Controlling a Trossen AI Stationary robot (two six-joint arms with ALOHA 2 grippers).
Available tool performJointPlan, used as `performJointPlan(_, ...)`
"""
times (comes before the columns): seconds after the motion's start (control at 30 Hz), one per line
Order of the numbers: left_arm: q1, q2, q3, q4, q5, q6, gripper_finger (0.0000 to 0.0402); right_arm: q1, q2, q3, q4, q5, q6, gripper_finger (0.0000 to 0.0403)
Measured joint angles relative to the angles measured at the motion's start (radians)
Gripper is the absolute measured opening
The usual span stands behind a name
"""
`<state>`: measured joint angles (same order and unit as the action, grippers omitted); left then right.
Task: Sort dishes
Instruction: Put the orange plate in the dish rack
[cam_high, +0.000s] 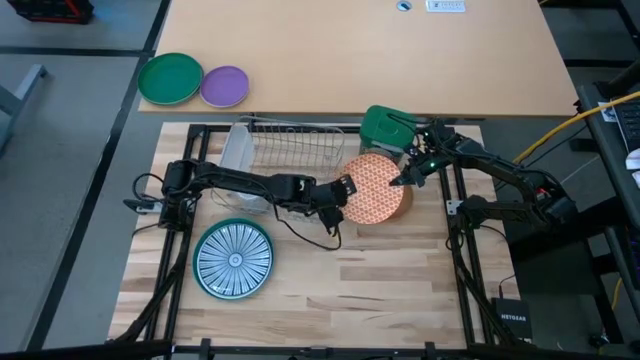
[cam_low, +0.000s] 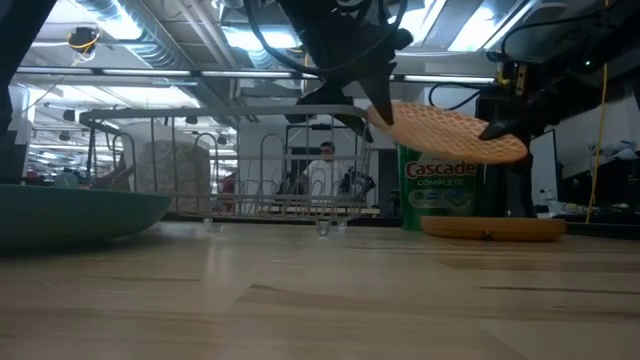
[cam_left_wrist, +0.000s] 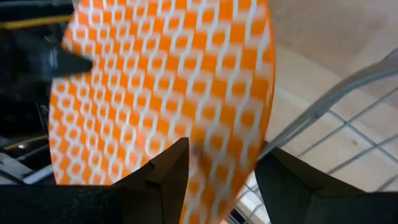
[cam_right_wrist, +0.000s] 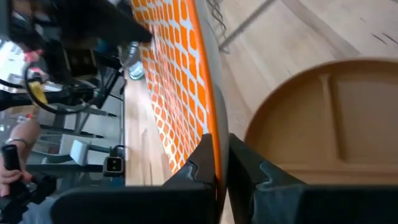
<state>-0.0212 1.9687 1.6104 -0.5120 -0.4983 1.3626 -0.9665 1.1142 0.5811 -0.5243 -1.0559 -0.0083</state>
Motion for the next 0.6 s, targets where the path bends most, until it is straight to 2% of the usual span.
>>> performJointPlan(0.23,0.005,-0.022,0.001,-0.057,0.001,-0.093,0.0166,-0.001,0.001,-0.002,0.001,0.068,0.002,0.0017)
performJointPlan(0.6,0.086,-0.043,0.003,-0.104,0.001,-0.214,0.0166,-0.002,0.001,-0.002,-0.003,0.082,0.055,0.0017)
